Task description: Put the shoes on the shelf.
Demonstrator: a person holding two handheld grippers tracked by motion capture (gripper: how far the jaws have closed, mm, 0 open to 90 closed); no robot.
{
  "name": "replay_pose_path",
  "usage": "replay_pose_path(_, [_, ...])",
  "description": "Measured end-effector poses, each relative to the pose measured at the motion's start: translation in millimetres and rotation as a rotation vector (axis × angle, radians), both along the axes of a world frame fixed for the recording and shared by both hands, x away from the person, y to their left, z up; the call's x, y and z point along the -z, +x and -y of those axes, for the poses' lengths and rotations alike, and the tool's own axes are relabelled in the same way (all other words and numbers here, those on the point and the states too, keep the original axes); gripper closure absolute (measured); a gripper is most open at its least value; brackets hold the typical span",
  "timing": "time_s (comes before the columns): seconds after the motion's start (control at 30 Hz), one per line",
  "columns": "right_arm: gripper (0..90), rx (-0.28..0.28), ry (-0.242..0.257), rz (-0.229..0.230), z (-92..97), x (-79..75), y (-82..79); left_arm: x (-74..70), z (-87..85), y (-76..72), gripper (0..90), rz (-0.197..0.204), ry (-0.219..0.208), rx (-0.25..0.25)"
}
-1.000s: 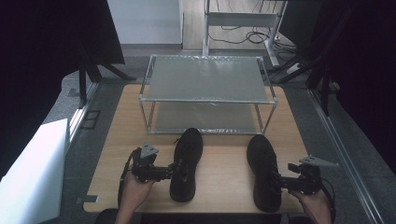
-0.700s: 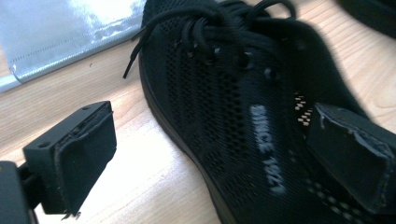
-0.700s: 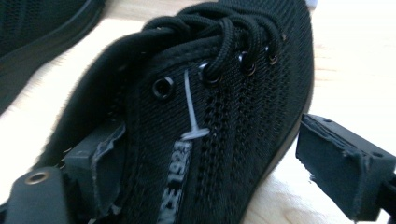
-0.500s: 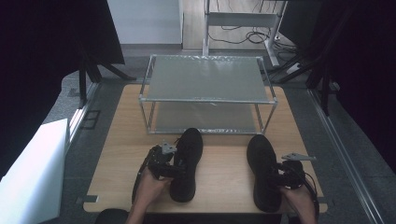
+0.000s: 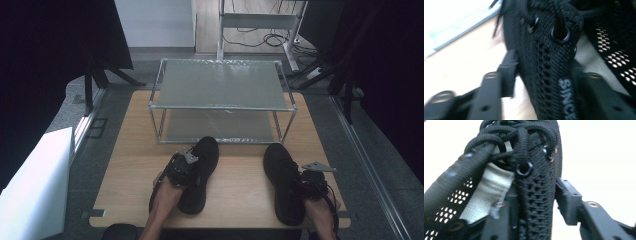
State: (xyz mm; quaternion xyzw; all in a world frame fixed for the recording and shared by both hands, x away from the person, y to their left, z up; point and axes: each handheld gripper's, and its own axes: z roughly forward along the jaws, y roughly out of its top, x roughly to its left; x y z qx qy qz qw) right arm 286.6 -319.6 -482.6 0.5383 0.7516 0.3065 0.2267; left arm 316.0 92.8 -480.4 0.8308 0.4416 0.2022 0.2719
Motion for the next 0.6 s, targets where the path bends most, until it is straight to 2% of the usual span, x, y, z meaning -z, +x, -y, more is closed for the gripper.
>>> replay_pose_path(0.07, [66.6,0.011,0.007,0.007,2.2,-0.4,-1.1,0.5,-6.5,3.8,67.0,0.0,-0.019,-0.015])
replay_pose_path(0.1, [72.1,0.023,0.042,0.019,6.5,-1.8,-2.5,0.4,-8.2,4.9,72.1,0.002,-0.021,-0.019])
replay_pose_path(0.13, [72.5,0.032,0.064,0.013,8.8,-2.3,-2.5,0.3,-9.4,5.6,73.6,0.002,-0.024,-0.02])
replay_pose_path(0.23, [74.1,0.048,0.135,0.005,17.3,-1.9,-2.6,0.7,-20.0,8.5,77.0,-0.012,-0.094,-0.032])
replay_pose_path(0.27, [74.1,0.048,0.135,0.005,17.3,-1.9,-2.6,0.7,-20.0,8.5,77.7,-0.012,-0.094,-0.032])
replay_pose_path(0.3, [74.4,0.06,0.185,-0.002,22.0,-1.8,-2.7,0.9,-23.9,9.2,78.6,-0.018,-0.123,-0.039])
replay_pose_path(0.33, [74.4,0.06,0.185,-0.002,22.0,-1.8,-2.7,1.3,-28.3,10.3,78.6,-0.026,-0.157,-0.045])
replay_pose_path(0.37, [74.9,0.066,0.241,-0.012,26.8,-1.8,-2.3,2.7,-36.5,12.0,79.6,-0.039,-0.226,-0.055])
replay_pose_path(0.4, [74.9,0.066,0.241,-0.012,26.8,-1.8,-2.3,2.7,-36.5,12.0,79.9,-0.039,-0.226,-0.055])
replay_pose_path(0.5, [75.4,0.062,0.335,-0.024,30.2,-0.5,-1.0,4.3,-47.9,13.1,80.7,-0.052,-0.334,-0.061])
replay_pose_path(0.53, [75.4,0.062,0.335,-0.024,30.2,-0.5,-1.0,4.3,-47.9,13.1,80.7,-0.052,-0.334,-0.061])
replay_pose_path(0.57, [75.4,0.061,0.35,-0.029,30.4,-0.5,-0.6,4.0,-49.5,12.9,80.7,-0.052,-0.356,-0.061])
replay_pose_path(0.6, [75.4,0.058,0.381,-0.036,30.3,-0.6,-0.3,3.4,-50.6,12.7,80.9,-0.052,-0.364,-0.057])
